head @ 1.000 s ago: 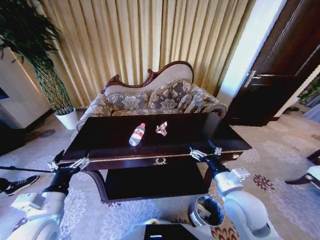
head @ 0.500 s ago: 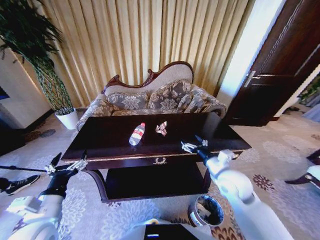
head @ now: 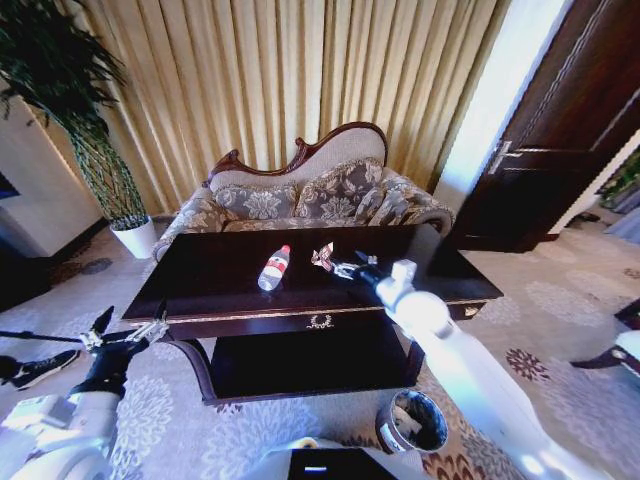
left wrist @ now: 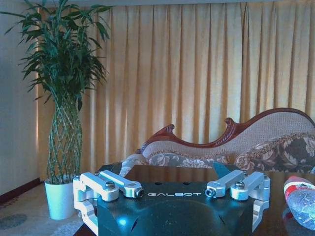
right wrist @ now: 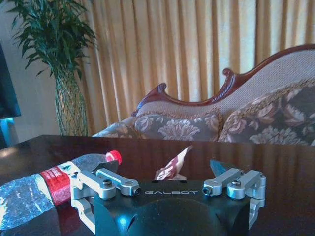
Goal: Move to the front of the table and place the trash on the table into the trash bin.
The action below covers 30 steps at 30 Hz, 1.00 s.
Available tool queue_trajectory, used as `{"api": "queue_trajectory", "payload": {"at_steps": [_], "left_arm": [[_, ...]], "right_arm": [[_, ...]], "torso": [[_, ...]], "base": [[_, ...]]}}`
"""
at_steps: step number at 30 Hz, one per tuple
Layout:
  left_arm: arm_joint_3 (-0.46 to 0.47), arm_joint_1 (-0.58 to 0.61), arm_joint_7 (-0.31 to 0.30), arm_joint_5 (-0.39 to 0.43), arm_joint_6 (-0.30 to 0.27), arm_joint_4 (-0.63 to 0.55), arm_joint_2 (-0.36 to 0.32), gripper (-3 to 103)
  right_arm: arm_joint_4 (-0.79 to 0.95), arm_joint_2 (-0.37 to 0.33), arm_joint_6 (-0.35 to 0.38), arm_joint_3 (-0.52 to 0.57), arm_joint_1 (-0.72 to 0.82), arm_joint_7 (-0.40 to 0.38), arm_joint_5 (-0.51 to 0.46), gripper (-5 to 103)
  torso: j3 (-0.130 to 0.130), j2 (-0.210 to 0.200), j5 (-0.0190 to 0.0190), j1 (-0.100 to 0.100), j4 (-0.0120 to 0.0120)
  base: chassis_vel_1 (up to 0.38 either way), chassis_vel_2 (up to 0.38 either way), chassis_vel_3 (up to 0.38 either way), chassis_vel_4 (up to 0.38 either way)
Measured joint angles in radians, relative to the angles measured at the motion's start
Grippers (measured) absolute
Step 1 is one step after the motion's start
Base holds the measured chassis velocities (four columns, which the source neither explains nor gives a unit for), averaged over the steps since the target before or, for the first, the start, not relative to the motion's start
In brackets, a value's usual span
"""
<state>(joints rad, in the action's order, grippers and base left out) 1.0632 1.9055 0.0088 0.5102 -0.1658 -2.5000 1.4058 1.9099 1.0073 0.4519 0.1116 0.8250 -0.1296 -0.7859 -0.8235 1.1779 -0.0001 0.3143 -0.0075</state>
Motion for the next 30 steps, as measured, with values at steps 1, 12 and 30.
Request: {"api": "queue_trajectory", "payload": {"at_steps": [1,12,30], "left_arm": [[-0.001,0.0,0.0,-0.002,-0.001,0.0,0.002,100],[0.001,0.004,0.001,-0.004,0.001,0.0,0.01,100],[0.012,-0.002,0.003,-0.01,0.031,0.0,0.019,100]], "right_arm": [[-0.042,0.019,0.001,-0.03,-0.034,-0.002,0.001,100],[-0.169,0.079,0.03,-0.104,-0.125,-0.006,0.009,100],[-0.244,0.131,0.001,-0.164,-0.183,-0.009,0.094,77]], "torso": [[0.0,0.0,-0.0001,0.0,0.0],[0.0,0.0,0.0,0.0,0.0],[0.0,0.0,0.0,0.0,0.0001]], "base": [[0.0,0.0,0.0,0.0],[0.0,0.0,0.0,0.0],[0.0,0.0,0.0,0.0]]}}
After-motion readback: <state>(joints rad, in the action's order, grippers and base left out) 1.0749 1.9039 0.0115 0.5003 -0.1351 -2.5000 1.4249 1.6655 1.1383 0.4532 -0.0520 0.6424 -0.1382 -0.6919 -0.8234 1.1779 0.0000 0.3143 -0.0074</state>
